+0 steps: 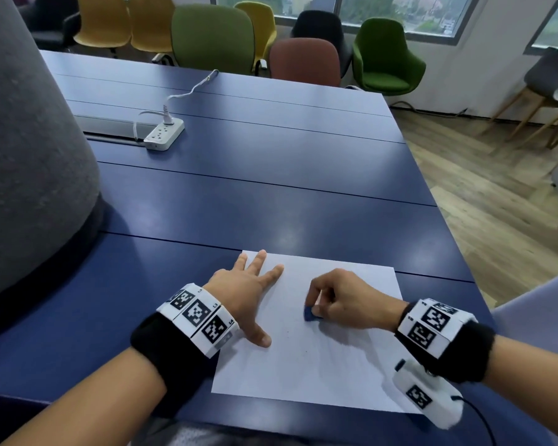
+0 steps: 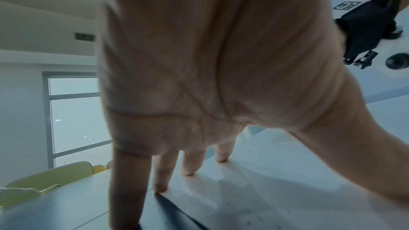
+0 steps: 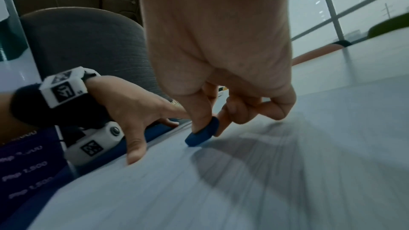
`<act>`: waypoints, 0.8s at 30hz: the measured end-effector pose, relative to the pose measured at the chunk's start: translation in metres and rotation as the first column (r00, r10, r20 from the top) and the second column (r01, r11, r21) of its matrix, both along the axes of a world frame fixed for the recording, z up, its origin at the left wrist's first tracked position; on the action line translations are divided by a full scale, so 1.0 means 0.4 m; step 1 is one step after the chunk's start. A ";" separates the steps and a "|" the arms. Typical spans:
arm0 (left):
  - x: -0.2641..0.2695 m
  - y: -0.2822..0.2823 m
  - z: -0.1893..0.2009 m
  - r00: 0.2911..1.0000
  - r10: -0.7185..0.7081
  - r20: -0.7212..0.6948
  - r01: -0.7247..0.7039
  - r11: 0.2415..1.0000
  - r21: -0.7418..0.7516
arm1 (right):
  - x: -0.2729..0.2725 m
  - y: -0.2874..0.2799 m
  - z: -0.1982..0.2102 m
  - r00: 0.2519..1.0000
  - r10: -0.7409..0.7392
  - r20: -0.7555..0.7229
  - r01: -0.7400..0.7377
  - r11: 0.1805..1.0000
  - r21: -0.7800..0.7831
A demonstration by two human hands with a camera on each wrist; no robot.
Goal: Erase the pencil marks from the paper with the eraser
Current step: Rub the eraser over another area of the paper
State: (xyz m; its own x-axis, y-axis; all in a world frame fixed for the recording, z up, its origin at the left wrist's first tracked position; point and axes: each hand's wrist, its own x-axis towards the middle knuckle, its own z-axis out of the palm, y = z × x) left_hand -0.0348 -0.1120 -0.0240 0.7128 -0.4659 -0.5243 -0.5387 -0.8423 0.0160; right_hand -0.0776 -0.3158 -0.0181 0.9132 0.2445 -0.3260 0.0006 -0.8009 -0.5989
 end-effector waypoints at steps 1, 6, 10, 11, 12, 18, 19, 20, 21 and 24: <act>0.000 -0.001 0.000 1.000 -0.001 0.004 0.001 1.000 0.001 | 0.017 0.000 0.000 1.000 -0.017 0.025 0.018 1.000 -0.012; 0.004 -0.008 -0.007 1.000 -0.012 0.002 0.012 1.000 -0.002 | 0.043 -0.003 -0.012 0.989 -0.132 0.061 0.129 0.991 0.048; 0.006 -0.011 -0.011 1.000 -0.012 0.006 0.012 1.000 0.012 | -0.021 0.001 -0.002 0.999 0.044 -0.005 -0.044 0.999 0.032; 0.006 -0.012 -0.010 1.000 -0.012 0.004 0.011 1.000 0.013 | -0.019 0.001 0.003 0.997 0.071 -0.024 -0.071 0.997 0.018; 0.006 -0.012 -0.010 1.000 -0.011 0.002 0.010 1.000 0.014 | -0.007 0.001 0.006 0.997 0.076 -0.021 -0.076 0.997 0.006; 0.009 -0.010 -0.010 1.000 -0.001 -0.017 0.001 1.000 0.008 | 0.023 -0.005 -0.004 0.997 -0.054 0.052 0.051 0.997 0.064; 0.010 -0.009 -0.011 1.000 0.000 -0.018 0.000 1.000 0.004 | 0.003 -0.008 -0.007 0.999 -0.017 0.030 0.015 0.997 0.069; 0.009 -0.010 -0.012 1.000 0.001 -0.020 -0.001 1.000 0.002 | -0.021 -0.009 -0.005 0.999 0.032 0.001 -0.032 0.997 0.067; 0.008 -0.010 -0.012 1.000 0.003 -0.023 -0.003 1.000 0.002 | -0.037 -0.008 -0.003 0.996 0.084 -0.025 -0.082 0.995 0.056; 0.009 -0.011 -0.012 0.999 0.000 -0.032 0.001 1.000 0.007 | -0.023 -0.006 0.005 0.993 0.120 -0.014 -0.120 0.993 -0.010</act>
